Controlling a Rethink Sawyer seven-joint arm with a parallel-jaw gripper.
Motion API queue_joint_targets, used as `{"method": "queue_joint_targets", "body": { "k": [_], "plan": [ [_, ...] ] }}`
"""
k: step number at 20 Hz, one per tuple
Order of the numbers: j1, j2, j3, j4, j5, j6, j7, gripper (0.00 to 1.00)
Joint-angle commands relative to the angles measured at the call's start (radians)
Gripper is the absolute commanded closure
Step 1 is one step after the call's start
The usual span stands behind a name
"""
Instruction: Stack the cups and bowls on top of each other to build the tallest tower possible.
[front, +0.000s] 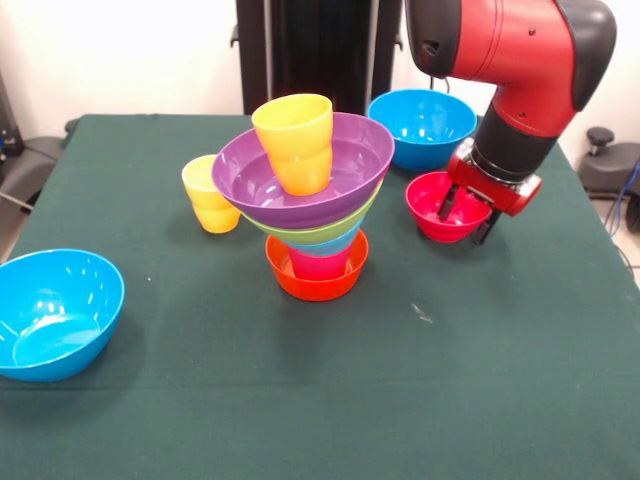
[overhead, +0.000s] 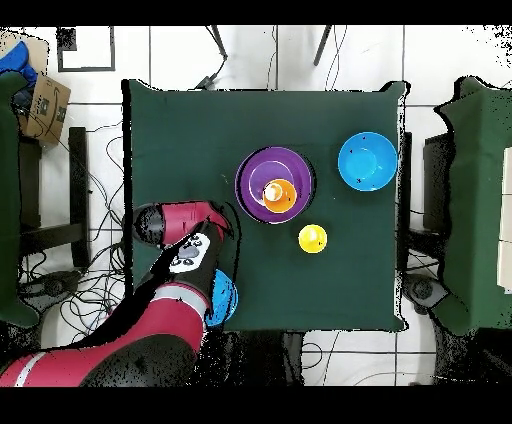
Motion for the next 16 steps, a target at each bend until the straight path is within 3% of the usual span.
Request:
{"method": "queue_joint_targets", "body": {
  "k": [1, 9, 10, 16],
  "plan": [
    [-0.007, 0.004, 0.129, 0.051, 0.051, -0.025, 0.126, 0.0],
    [-0.002, -0.003, 0.138, 0.068, 0.071, -0.04, 0.127, 0.0],
    [-0.002, -0.003, 0.138, 0.072, 0.08, -0.043, 0.121, 1.0],
    [-0.004, -0.032, 0.13, 0.082, 0.08, -0.03, 0.11, 1.0]
  ]
}}
